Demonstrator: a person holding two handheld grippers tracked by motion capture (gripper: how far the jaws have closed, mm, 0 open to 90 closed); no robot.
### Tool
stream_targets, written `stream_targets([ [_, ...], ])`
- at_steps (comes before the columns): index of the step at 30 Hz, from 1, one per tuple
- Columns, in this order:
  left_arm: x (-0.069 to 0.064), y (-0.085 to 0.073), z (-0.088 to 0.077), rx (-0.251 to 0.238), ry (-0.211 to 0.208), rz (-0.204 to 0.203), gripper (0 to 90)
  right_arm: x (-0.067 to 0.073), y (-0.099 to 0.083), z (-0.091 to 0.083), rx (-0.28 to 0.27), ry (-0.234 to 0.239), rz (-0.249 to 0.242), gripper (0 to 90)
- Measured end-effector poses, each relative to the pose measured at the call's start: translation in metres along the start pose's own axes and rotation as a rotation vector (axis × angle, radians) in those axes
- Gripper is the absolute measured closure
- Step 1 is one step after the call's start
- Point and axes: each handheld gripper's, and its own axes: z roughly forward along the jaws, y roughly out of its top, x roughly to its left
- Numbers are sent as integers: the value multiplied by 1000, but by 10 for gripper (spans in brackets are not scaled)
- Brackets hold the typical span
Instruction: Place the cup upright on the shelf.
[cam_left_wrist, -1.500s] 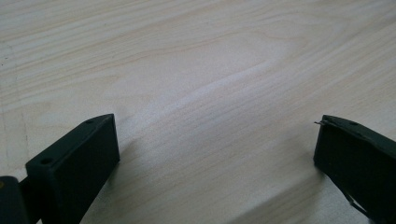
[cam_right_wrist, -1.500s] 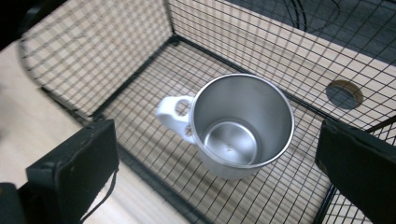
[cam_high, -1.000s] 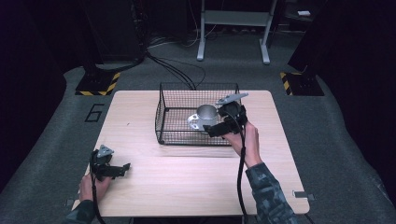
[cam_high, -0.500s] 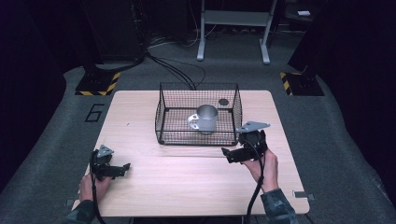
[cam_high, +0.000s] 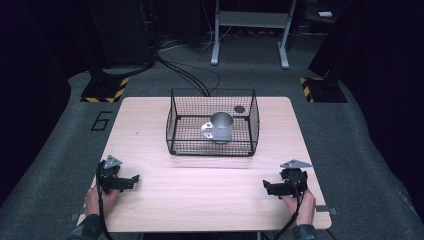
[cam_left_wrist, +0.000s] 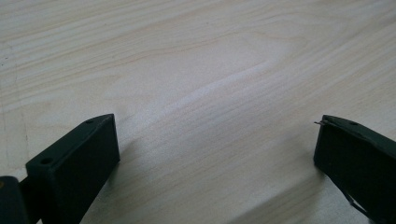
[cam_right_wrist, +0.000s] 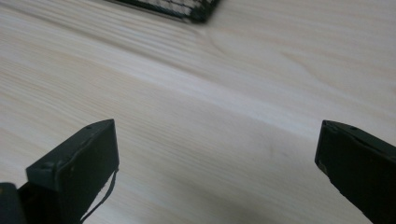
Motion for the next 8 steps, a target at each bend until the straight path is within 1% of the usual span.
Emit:
stream_targets([
  [2,0,0,0,0,0,0,2,-10,-15,5,-1,-25,28,0],
  [4,0,0,0,0,0,0,2,-16,-24,8,-8,-52,36,0],
  [5,0,0,0,0,0,0,1,-19,-28,10,-11,-49,53,0],
  [7,0,0,0,0,0,0,2,-23,-36,13,-3,-69,61,0],
  [8,0,0,0,0,1,0,1,-26,-39,15,-4,-71,59,0],
])
